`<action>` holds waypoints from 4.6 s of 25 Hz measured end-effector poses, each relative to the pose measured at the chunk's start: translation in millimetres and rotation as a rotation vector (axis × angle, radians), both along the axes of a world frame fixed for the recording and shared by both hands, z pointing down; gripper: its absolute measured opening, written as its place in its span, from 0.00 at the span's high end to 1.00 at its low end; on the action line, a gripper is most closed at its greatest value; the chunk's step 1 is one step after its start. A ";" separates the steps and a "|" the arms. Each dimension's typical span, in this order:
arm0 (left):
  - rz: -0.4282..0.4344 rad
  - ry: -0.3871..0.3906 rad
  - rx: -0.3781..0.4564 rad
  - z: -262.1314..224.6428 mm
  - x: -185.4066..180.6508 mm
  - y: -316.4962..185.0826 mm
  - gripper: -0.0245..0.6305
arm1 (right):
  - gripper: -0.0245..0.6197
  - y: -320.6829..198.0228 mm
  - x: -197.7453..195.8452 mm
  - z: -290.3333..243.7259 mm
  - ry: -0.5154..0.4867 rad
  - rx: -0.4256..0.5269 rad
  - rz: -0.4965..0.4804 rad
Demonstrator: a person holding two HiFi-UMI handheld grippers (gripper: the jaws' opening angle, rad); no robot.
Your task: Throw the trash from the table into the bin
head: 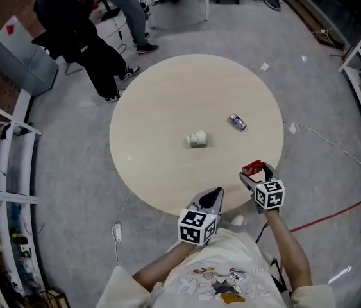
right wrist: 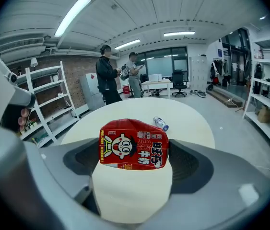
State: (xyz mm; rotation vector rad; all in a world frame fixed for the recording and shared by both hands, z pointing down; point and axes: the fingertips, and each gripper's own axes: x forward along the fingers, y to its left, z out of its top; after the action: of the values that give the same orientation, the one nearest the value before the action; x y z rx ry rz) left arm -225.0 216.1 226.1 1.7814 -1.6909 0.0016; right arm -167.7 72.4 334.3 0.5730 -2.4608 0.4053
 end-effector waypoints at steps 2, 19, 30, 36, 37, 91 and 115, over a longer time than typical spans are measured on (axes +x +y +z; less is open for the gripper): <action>0.034 -0.005 0.000 -3.0 15.0 -9.2 0.96 | 0.26 -4.8 17.9 -2.1 -0.007 -0.004 0.033; 0.247 -0.037 -0.066 10.0 154.6 -91.2 0.96 | 0.26 -61.1 196.6 28.4 -0.019 -0.079 0.261; 0.319 -0.047 -0.167 37.1 239.7 -126.3 0.96 | 0.26 -90.6 275.7 76.2 0.025 -0.153 0.285; 0.307 -0.046 -0.241 60.5 265.4 -144.8 0.96 | 0.27 -115.7 297.5 119.6 0.065 -0.197 0.270; 0.301 -0.043 -0.255 65.1 267.8 -147.8 0.96 | 0.27 -118.2 299.1 128.1 0.071 -0.205 0.265; 0.414 -0.108 -0.507 490.3 316.8 -200.7 0.96 | 0.27 -137.7 327.2 625.7 0.456 -0.321 0.137; 0.473 -0.116 -0.400 362.5 321.2 -177.5 0.96 | 0.31 -135.0 333.3 446.8 0.297 -0.267 0.261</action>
State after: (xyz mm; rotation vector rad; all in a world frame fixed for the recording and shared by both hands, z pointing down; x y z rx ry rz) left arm 96.2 38.6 588.7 1.8426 -1.1968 0.6152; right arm 165.6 -62.6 781.1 0.7809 -2.0146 0.6873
